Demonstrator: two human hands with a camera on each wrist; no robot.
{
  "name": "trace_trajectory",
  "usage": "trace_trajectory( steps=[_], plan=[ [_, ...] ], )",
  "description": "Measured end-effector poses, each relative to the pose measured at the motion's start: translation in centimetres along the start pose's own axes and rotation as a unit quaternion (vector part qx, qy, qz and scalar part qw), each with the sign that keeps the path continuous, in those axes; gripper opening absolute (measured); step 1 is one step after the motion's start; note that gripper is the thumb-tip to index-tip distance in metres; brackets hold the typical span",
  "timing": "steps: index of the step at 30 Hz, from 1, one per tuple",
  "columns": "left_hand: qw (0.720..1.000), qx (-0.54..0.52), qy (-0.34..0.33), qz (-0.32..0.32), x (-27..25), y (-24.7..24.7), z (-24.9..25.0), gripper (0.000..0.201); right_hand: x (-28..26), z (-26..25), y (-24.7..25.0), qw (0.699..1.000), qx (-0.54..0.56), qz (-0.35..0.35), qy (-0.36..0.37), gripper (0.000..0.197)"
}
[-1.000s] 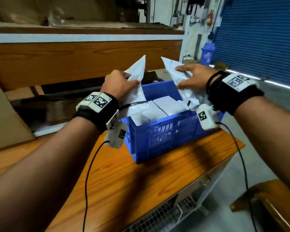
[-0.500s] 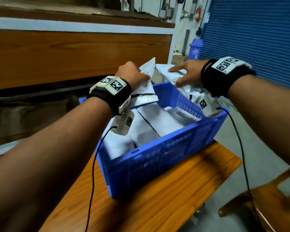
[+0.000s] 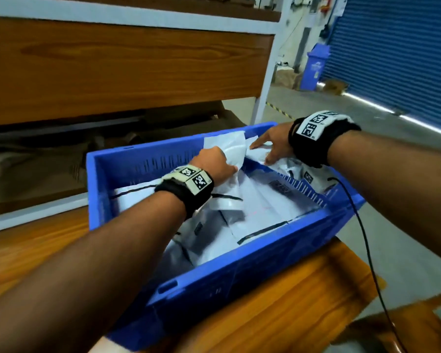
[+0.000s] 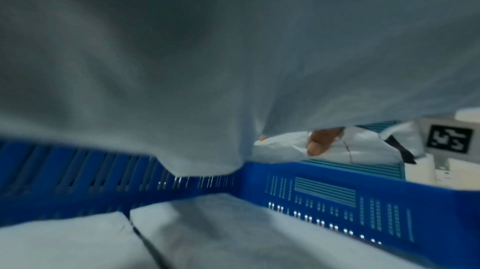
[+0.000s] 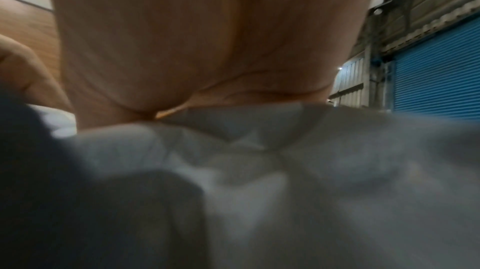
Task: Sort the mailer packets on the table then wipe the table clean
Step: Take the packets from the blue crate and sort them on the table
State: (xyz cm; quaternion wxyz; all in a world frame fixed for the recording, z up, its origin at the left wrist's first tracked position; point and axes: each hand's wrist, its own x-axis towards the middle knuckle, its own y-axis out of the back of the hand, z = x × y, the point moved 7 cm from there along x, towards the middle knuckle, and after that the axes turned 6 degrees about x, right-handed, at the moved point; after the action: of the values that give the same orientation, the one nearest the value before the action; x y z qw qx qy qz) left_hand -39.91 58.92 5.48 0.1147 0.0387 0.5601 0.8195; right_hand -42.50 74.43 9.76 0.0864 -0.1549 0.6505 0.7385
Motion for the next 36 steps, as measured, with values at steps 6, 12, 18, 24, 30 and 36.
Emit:
trace_trajectory(
  steps=[6, 12, 18, 24, 30, 36],
  plan=[
    [0.997, 0.037, -0.019, -0.072, -0.2, -3.0, 0.6, 0.046, 2.6, 0.3, -3.6, 0.998, 0.013, -0.054, 0.034, 0.066],
    [0.988, -0.096, 0.020, -0.123, 1.1, -2.3, -0.7, 0.038, 3.3, 1.5, -6.3, 0.993, -0.003, -0.103, 0.054, 0.060],
    [0.990, -0.070, -0.003, -0.119, 0.5, -1.3, 0.7, 0.034, 2.8, 2.7, -6.3, 0.981, 0.003, -0.185, 0.056, 0.059],
    [0.994, 0.090, -0.007, -0.061, -0.6, -3.5, 1.5, 0.037, 3.1, 2.1, -4.8, 0.990, 0.014, -0.123, 0.065, 0.051],
    [0.991, 0.120, -0.012, -0.066, -0.8, -1.9, 0.0, 0.075, 2.8, 0.4, -4.4, 0.991, 0.036, -0.073, 0.108, 0.062],
    [0.968, 0.159, -0.033, -0.193, -2.2, -5.4, 0.1, 0.094, 2.9, 0.3, -7.4, 0.983, 0.013, -0.142, 0.114, 0.075]
  ],
)
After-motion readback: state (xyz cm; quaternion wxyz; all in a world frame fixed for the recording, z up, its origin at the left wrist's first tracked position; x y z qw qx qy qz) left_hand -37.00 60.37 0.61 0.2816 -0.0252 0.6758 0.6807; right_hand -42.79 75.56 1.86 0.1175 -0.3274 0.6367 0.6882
